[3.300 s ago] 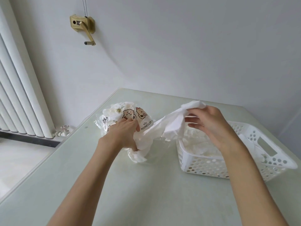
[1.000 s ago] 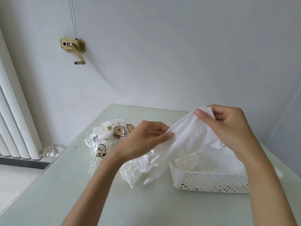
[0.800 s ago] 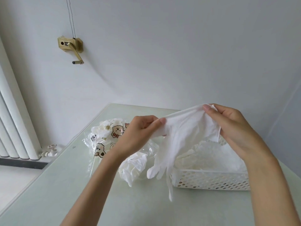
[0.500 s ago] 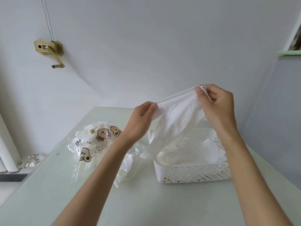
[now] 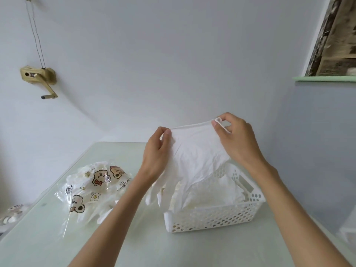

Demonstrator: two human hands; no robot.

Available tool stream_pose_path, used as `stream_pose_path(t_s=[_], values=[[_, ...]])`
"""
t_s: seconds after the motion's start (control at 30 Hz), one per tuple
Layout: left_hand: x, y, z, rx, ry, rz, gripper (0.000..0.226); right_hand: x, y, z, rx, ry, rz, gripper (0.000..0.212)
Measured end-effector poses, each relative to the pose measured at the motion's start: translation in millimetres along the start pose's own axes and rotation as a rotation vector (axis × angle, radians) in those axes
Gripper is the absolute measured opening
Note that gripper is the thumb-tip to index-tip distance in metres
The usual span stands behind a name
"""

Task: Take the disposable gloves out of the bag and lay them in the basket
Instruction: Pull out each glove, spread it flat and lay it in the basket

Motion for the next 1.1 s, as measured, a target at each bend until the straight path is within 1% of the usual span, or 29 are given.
stream_pose_path(t_s=[0.03,0.1,0.17,0.2,0.23,0.27,0.33,0.4,0.5,0.6,0.67,0.73,0.9,0.97,1.03,1.07,1.1], values=[[4,2,-9,0.005,-0.039,0.037,0.027,-4,5,2,-0.026,-0.062,-0.003,0.019],[16,6,-27,0.031,-0.043,0.098,0.028,-11,12,5,-0.075,-0.268,0.028,0.020],[23,3,-37,0.041,-0.045,0.139,0.028,-6,16,11,-0.149,-0.463,0.137,0.019],[20,-1,-36,0.019,-0.095,0.145,0.028,0,18,18,-0.200,-0.511,0.205,0.019],[11,-7,-30,-0.026,-0.199,0.137,0.027,12,20,26,-0.250,-0.520,0.272,0.021],[-5,-13,-20,-0.093,-0.339,0.107,0.025,28,21,37,-0.296,-0.492,0.334,0.023],[-45,-20,7,-0.260,-0.638,0.014,0.020,65,27,56,-0.381,-0.336,0.428,0.024],[-77,-20,34,-0.391,-0.835,-0.028,0.022,102,33,70,-0.432,-0.170,0.483,0.022],[-91,-17,66,-0.476,-0.980,0.053,0.028,138,40,76,-0.443,0.031,0.471,0.023],[-96,-18,87,-0.571,-1.056,0.133,0.028,151,41,69,-0.414,0.352,0.358,0.026],[-99,-19,95,-0.618,-1.080,0.173,0.028,152,41,65,-0.392,0.461,0.301,0.026],[-97,-20,99,-0.597,-1.108,0.244,0.029,151,41,63,-0.379,0.523,0.244,0.024],[-81,-25,98,-0.456,-1.097,0.426,0.026,150,37,61,-0.319,0.636,0.146,0.024],[-73,-26,93,-0.399,-1.112,0.487,0.026,150,36,62,-0.324,0.662,0.119,0.025],[-67,-27,86,-0.356,-1.108,0.493,0.021,148,36,65,-0.356,0.674,0.115,0.027],[-65,-26,82,-0.368,-1.086,0.480,0.020,149,36,66,-0.371,0.672,0.118,0.029],[-64,-23,81,-0.420,-1.048,0.462,0.021,149,35,66,-0.382,0.663,0.129,0.032]])
Point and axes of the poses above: each hand's wrist, its own y-axis away from the middle knuckle, its own z-axis out of the palm, x = y × z, the point moved 6 cm from there along -y, towards the middle knuckle, and after that the axes turned 2 degrees about x, right-handed, at the moved point
